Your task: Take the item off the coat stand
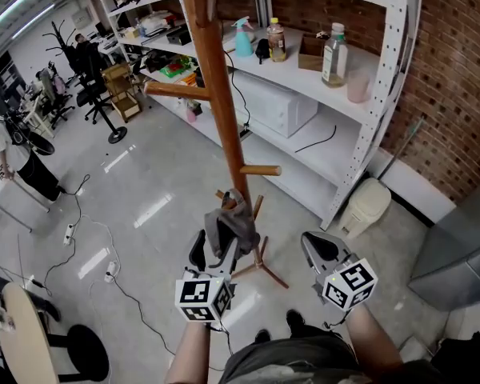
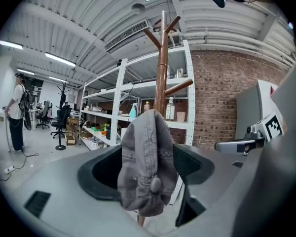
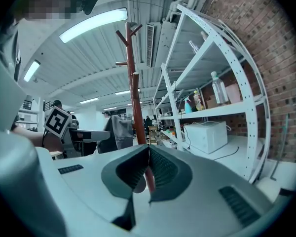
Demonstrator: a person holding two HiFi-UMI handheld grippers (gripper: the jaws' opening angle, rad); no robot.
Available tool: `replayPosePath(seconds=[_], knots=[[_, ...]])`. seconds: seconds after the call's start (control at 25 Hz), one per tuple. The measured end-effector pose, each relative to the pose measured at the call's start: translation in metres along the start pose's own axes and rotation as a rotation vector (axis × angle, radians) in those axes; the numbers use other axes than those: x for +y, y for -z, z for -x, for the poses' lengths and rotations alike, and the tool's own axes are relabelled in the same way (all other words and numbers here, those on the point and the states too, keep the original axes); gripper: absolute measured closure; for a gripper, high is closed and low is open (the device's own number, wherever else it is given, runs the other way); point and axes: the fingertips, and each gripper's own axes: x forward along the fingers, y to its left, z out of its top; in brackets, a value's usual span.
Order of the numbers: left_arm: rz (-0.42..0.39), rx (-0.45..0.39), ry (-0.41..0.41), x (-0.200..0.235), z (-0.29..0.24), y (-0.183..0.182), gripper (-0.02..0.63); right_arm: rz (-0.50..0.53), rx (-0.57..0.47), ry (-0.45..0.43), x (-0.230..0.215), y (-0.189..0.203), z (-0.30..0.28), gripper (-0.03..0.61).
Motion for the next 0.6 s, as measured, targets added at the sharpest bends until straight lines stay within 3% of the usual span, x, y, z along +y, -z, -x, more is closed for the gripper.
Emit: replayPosePath(seconds=[0.36, 0.6], knots=[[-0.023, 0.012, -0.022, 0.003, -0.020, -0.003, 0.290, -0.002, 0.012, -0.009, -0.016, 0.002, -0.005, 0.569], [0.043, 0.005, -0.001, 0.000, -0.028, -0.004, 0.295, -0.001, 0.029, 0.003, -0.028, 0.007, -0.001, 0.570]])
